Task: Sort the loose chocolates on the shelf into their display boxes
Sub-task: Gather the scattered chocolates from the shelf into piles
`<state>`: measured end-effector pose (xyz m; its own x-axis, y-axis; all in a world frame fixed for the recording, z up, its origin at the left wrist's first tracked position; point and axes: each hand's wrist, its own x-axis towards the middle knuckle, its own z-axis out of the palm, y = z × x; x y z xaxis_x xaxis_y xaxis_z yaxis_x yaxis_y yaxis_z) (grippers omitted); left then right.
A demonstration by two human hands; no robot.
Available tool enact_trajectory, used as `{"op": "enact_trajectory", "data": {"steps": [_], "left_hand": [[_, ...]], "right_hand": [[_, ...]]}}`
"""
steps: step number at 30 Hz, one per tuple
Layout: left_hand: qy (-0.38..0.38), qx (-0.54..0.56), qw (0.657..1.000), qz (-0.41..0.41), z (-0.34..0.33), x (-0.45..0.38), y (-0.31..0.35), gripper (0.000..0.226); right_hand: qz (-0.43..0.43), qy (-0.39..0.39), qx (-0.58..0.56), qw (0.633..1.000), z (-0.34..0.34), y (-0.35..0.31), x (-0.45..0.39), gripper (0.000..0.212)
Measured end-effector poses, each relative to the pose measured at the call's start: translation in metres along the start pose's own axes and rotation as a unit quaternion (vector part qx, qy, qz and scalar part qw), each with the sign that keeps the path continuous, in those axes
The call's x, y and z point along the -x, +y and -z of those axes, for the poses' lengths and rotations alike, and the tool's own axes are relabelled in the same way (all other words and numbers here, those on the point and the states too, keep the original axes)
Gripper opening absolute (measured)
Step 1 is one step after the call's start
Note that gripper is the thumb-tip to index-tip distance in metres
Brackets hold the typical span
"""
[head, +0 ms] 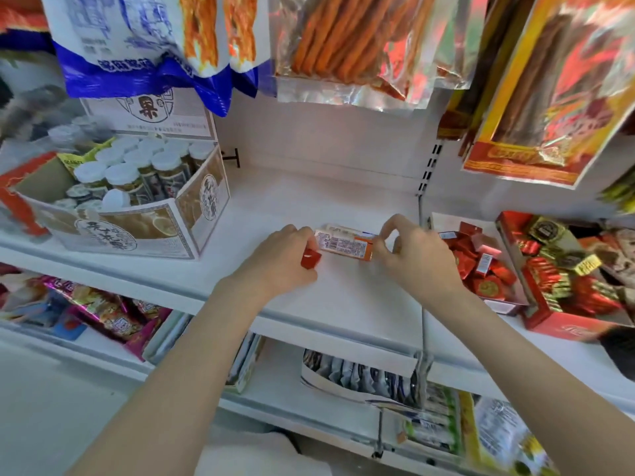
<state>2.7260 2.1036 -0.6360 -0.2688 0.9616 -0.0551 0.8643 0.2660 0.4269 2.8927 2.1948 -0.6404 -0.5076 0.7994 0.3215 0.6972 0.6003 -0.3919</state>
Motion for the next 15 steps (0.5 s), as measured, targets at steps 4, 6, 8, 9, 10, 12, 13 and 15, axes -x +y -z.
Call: {"op": "enact_trajectory", "data": {"steps": [4, 6, 8, 9, 10, 12, 13, 15], "left_hand": [[-0.021, 0.002, 1.0, 0.011, 0.007, 0.004, -0.006, 0.033], [-0.02, 0.008, 1.0, 0.012, 0.009, 0.005, -0.009, 0.032], [-0.019, 0.005, 1.0, 0.011, 0.009, 0.006, -0.01, 0.033], [-0.02, -0.002, 1.0, 0.01, 0.009, 0.006, -0.01, 0.034], [-0.021, -0.009, 1.0, 0.008, 0.009, 0.006, -0.01, 0.035], [-0.021, -0.015, 1.0, 0.008, 0.009, 0.006, -0.009, 0.035], [-0.019, -0.012, 1.0, 0.008, 0.009, 0.006, -0.009, 0.034], [-0.016, -0.008, 1.0, 0.009, 0.01, 0.006, -0.008, 0.033]], "right_hand": [[0.043, -0.09, 0.083, 0.992, -0.009, 0.001, -0.009, 0.047], [0.028, -0.11, 0.073, 0.991, -0.015, 0.0, -0.011, 0.044], [0.009, -0.123, 0.06, 0.99, -0.019, -0.001, -0.013, 0.043], [-0.003, -0.135, 0.044, 0.99, -0.019, -0.001, -0.015, 0.042], [-0.015, -0.145, 0.02, 0.989, -0.018, -0.001, -0.016, 0.041], [-0.026, -0.147, -0.029, 0.988, -0.014, 0.0, -0.016, 0.035], [-0.023, -0.139, -0.041, 0.989, -0.013, 0.0, -0.015, 0.031], [-0.019, -0.123, -0.048, 0.991, -0.011, 0.001, -0.011, 0.026]]}}
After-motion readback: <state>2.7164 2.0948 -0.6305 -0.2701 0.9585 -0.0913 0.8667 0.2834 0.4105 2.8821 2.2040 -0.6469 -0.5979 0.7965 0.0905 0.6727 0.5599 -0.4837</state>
